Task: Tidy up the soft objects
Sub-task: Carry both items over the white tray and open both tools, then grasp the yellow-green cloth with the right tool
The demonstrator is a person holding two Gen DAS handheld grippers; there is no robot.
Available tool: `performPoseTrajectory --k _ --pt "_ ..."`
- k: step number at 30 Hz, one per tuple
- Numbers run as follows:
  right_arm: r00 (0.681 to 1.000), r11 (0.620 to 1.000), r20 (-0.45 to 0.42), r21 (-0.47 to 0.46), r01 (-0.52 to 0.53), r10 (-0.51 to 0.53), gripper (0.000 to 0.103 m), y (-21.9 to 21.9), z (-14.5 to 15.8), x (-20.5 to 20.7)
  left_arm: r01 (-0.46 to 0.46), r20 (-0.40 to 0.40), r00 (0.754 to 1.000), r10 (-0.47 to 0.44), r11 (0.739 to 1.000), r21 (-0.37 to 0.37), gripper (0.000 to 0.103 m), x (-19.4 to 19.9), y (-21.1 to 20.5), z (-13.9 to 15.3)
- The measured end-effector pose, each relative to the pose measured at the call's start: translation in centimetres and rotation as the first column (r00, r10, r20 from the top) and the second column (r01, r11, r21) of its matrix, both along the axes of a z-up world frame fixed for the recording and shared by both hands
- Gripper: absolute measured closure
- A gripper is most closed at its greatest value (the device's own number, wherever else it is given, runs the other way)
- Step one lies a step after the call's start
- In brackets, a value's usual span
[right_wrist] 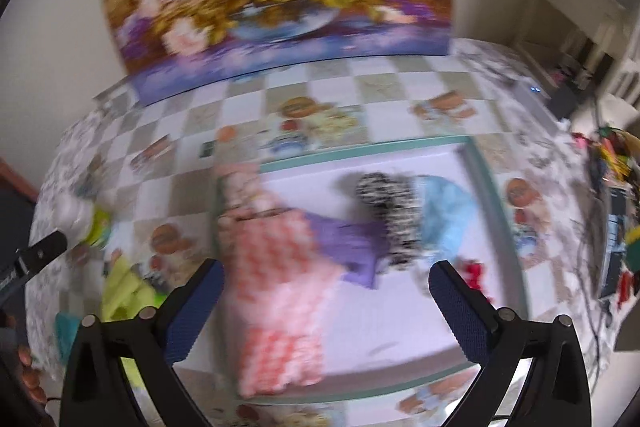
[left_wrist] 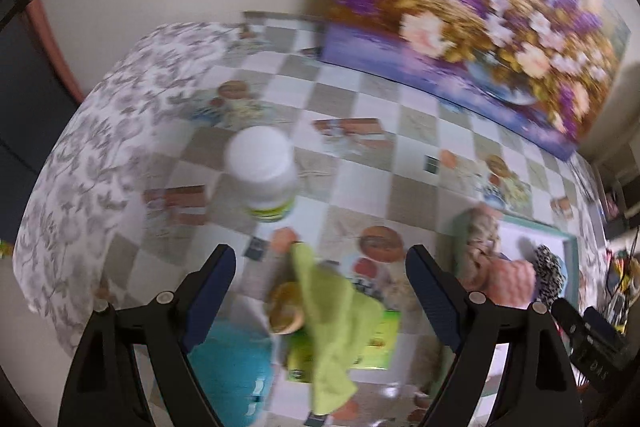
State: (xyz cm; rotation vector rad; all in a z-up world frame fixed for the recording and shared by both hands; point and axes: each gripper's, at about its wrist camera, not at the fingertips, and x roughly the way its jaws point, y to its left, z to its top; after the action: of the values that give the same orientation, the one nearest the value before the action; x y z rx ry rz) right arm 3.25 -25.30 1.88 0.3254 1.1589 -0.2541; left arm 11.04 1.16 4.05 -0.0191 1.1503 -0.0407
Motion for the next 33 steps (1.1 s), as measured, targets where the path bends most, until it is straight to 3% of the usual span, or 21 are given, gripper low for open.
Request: performPoseTrajectory --k 12,23,33 --pt "0.975 0.974 -0.068 0.096 -0.204 0.211 0.0 9.0 -3.5 2.6 -0.033 -0.142 0.989 0.033 0.999 -0.001 0.016 0.5 2.6 -4.2" --pt "0.948 0.925 -0.049 0.241 -0.295 0.315 0.0 13.9 -5.5 3.8 -0.119 -0.15 0.982 0.113 0.992 -0.03 0.016 0.8 6.1 -4.5" --pt "0.913 0.898 -0.05 0.21 -0.387 0.405 0.001 17.1 -6.2 3.9 -0.204 -0.153 0.97 0.191 0.976 -0.077 0.016 0.3 11.6 -4.8"
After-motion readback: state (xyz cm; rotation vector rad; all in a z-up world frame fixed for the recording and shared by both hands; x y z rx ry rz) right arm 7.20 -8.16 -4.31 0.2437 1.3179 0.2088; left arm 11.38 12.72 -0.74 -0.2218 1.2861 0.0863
